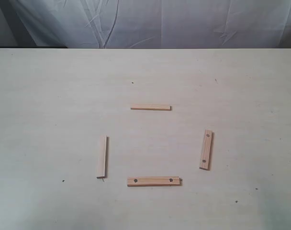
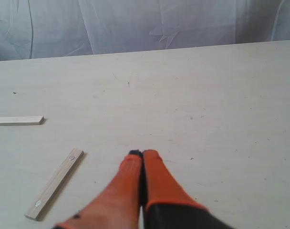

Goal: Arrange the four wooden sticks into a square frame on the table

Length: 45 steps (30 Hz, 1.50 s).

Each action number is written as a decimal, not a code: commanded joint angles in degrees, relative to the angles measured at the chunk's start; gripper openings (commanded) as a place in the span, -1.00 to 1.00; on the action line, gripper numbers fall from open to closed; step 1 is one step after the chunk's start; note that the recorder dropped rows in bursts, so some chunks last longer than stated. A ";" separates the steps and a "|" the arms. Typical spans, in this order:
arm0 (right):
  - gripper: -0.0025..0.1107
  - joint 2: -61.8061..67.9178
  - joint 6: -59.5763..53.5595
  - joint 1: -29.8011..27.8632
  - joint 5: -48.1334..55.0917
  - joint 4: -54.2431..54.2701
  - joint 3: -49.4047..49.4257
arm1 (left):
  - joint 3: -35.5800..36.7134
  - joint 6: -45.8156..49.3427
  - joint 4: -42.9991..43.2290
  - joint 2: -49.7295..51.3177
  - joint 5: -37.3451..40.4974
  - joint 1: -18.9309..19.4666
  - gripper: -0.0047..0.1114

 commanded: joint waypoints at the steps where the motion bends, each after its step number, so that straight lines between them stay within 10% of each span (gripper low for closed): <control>1: -0.96 -0.41 -0.24 -0.22 -0.88 0.05 0.30 | 0.29 -0.18 0.31 -0.29 -0.60 0.19 -0.91; 16: -0.96 -0.41 -0.24 -0.22 -1.86 -0.39 0.30 | 0.29 -0.18 0.31 -0.29 -0.60 0.19 -0.91; 35: -0.96 -0.41 -0.40 -0.22 -34.61 1.28 0.30 | 0.29 -0.09 0.55 -0.29 -1.18 0.19 -0.91; 45: -0.97 7.07 0.64 -0.22 -17.08 9.97 -7.65 | 0.29 -1.06 -4.55 -0.29 -32.84 0.07 -0.91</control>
